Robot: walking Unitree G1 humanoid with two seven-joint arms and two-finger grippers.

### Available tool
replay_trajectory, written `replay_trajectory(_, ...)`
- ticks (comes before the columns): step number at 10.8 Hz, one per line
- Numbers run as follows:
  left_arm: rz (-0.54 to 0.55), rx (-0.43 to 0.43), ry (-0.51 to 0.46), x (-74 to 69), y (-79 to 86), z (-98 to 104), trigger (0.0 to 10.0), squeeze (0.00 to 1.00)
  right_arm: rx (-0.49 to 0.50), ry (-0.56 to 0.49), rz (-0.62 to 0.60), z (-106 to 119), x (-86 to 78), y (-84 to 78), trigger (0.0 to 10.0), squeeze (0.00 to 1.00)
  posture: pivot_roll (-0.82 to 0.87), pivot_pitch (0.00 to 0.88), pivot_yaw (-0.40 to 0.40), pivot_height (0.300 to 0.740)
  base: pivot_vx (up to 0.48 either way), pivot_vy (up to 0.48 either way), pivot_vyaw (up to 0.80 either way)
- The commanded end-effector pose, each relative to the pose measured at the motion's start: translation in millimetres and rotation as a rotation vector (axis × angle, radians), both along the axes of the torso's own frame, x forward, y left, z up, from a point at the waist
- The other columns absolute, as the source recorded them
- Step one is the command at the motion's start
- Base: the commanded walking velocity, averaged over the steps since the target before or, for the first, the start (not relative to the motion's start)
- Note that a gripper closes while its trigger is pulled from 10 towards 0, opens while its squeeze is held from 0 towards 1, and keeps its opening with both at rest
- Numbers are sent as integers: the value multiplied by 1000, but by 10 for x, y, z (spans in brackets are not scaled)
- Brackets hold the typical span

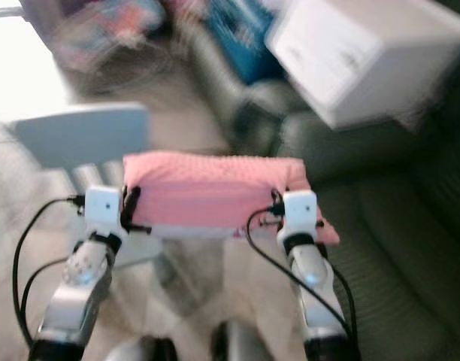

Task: Move the pillow to the sofa

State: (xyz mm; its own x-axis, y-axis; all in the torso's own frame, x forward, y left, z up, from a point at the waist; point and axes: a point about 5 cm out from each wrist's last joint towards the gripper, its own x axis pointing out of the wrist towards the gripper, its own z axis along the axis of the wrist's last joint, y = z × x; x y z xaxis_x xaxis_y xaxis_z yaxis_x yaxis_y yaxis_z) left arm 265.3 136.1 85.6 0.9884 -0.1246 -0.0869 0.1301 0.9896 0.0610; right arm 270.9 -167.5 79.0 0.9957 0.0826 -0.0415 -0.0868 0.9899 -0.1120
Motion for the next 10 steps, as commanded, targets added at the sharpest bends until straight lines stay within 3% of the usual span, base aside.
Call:
replay_trajectory(1, -16, 14, -5, -14, -11, 13, 10000, 0, 2, -7, -21, 14, 1, -32, 10000, 0, -67, 115, -63, 740, 0, 480, -800)
replay_trajectory(10, -65, -8, -20, -20, -61, 37, 10000, 0, -2, 5, -14, -19, -2, -4, 10000, 0, -65, 119, -59, 740, 0, 36, -800)
